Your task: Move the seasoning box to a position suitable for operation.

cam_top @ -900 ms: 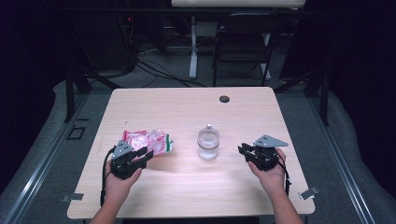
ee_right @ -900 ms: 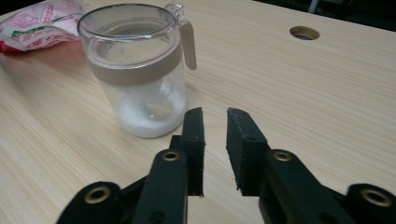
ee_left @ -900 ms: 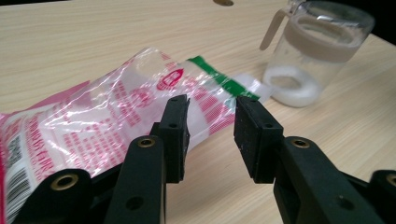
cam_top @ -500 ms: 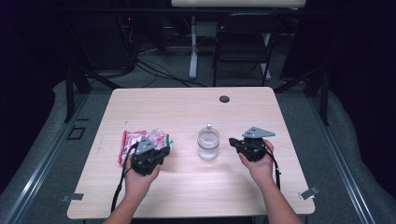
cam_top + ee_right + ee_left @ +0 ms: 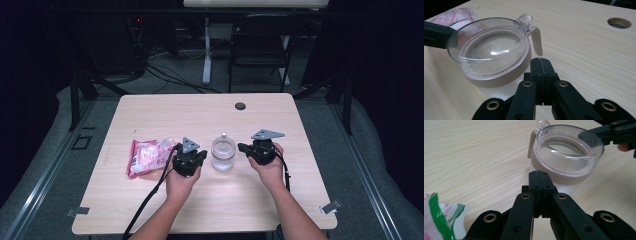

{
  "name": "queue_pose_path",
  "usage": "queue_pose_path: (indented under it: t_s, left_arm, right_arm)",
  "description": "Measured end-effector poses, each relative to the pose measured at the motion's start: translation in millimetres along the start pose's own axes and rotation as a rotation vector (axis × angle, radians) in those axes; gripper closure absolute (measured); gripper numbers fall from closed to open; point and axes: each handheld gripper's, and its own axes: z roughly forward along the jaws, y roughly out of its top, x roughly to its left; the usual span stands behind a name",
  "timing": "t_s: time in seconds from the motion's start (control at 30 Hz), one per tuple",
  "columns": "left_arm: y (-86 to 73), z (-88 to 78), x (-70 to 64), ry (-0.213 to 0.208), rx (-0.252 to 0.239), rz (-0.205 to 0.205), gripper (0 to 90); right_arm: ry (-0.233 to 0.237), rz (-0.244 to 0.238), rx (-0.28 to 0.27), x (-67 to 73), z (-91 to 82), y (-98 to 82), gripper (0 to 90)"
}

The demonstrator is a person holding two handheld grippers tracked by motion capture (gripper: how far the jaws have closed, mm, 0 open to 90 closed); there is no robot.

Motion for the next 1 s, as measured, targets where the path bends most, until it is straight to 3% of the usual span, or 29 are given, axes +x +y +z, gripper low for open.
queue_pose_path:
  t_s: [0.17, 0.47, 0.77, 1.0]
  left_arm:
    - [1.4, 13.6, -3.8, 0.015, 0.020, 0.007, 90.0]
    - [2.2, 17.6, -6.2, 0.044, 0.020, 0.010, 90.0]
    - [5.7, 15.5, -5.1, 0.052, 0.018, 0.040, 90.0]
    - [5.6, 14.4, -1.4, 0.019, 0.015, 0.034, 90.0]
  right_arm:
    - [0.002, 0.011, -0.002, -3.3, 6.7, 1.6, 90.0]
    - [0.024, 0.025, -0.008, -7.9, 15.0, 3.4, 90.0]
    - [0.048, -0.006, 0.005, -2.0, 15.6, 4.4, 90.0]
    - [0.031, -0.044, 0.019, 5.4, 9.3, 2.4, 90.0]
